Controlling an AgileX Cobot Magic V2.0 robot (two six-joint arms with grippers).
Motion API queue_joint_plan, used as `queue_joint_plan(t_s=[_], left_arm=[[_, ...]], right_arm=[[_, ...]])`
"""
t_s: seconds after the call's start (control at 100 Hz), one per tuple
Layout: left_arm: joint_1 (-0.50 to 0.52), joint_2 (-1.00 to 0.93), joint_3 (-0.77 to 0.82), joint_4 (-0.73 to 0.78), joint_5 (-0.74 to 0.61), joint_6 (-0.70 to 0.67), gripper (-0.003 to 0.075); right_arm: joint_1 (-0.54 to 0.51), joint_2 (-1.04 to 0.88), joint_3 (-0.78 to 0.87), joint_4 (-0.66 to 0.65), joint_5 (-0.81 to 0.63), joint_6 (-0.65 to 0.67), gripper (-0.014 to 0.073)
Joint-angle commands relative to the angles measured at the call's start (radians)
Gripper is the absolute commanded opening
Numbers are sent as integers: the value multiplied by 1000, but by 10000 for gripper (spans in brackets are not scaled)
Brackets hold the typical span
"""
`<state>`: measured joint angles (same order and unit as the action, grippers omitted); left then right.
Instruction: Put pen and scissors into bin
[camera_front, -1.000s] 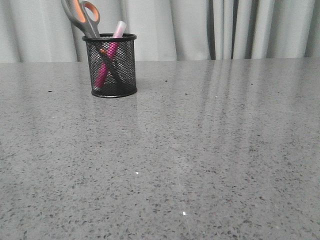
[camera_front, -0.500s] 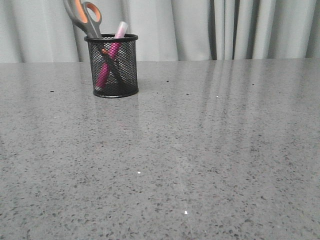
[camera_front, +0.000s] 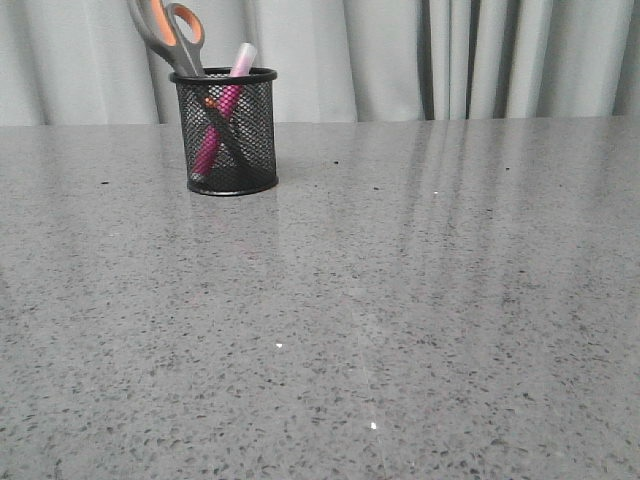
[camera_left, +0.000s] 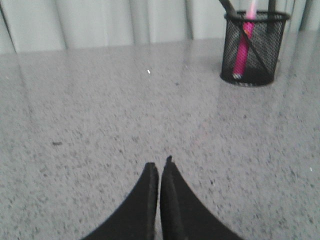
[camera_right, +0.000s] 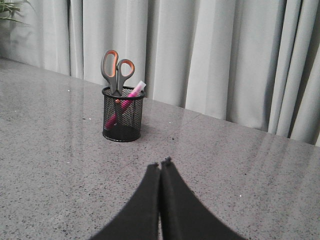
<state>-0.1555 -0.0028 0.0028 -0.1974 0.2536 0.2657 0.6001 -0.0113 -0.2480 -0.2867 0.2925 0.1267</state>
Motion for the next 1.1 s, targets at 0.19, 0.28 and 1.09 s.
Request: queue_joint_plan(t_s=[0.19,0.28,1.09], left_arm=[[14,-34,42,-33,47,-82,-19],[23,-34,42,-30,47,-82,-19],[23,-34,42,-30,47,-82,-19]], right_arm=[[-2,8,-17,-16,-74,-3,-69],[-2,8,-17,-16,-74,-3,-69],[-2,8,17,-16,-72,-3,-69]])
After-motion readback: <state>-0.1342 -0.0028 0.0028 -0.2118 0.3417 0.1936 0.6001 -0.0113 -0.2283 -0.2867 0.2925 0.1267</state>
